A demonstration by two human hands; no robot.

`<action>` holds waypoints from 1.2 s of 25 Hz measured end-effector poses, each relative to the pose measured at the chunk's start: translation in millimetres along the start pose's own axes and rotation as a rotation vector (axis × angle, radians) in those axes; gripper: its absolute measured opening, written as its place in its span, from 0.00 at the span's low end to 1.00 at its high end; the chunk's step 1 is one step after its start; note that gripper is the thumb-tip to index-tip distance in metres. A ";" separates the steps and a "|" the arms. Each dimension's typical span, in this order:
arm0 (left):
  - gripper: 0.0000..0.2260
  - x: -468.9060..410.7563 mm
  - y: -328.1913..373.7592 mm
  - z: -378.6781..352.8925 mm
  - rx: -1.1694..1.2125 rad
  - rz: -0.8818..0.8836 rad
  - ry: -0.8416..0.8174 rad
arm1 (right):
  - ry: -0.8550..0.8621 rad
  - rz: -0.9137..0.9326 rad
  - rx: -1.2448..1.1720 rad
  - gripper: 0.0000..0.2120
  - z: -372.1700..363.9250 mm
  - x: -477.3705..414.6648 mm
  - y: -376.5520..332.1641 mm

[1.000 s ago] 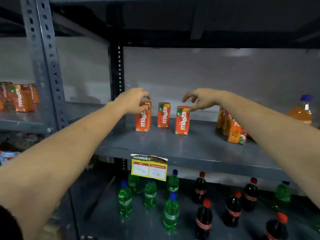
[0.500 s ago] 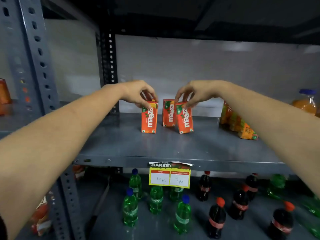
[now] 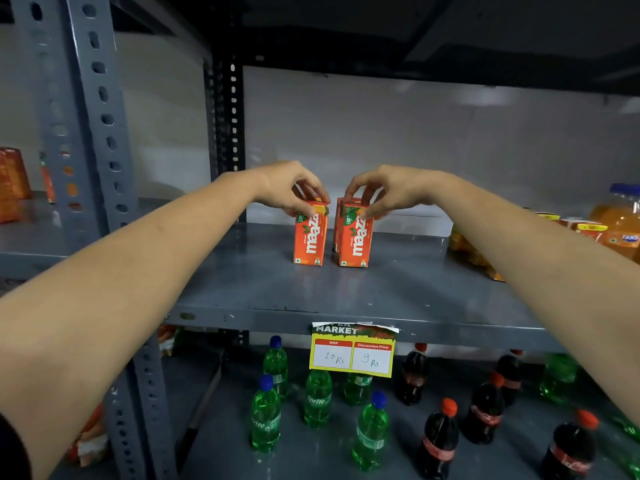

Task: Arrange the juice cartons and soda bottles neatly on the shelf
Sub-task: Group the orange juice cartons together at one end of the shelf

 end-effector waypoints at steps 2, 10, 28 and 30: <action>0.16 1.8 -2.2 -2.2 0.034 0.022 0.024 | -0.004 0.010 0.006 0.18 0.1 1.9 -2.4; 0.26 38.3 -53.7 -58.0 0.385 0.307 0.393 | 0.236 -0.266 -0.683 0.25 -54.3 31.2 37.5; 0.23 36.6 -53.7 -70.9 0.784 0.336 0.459 | 0.344 -0.273 -1.063 0.20 -87.1 35.2 40.6; 0.21 37.0 -50.9 -71.3 0.799 0.323 0.461 | 0.326 -0.268 -1.073 0.19 -86.7 35.5 39.6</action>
Point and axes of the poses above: each hand's wrist, its own x-axis away from the middle knuckle, its own z-axis out of the back of the hand, y = z × x, the point moved 4 cm from there along -x, towards the middle knuckle, and after that the axes turned 9 degrees about y, right-handed, at the moved point
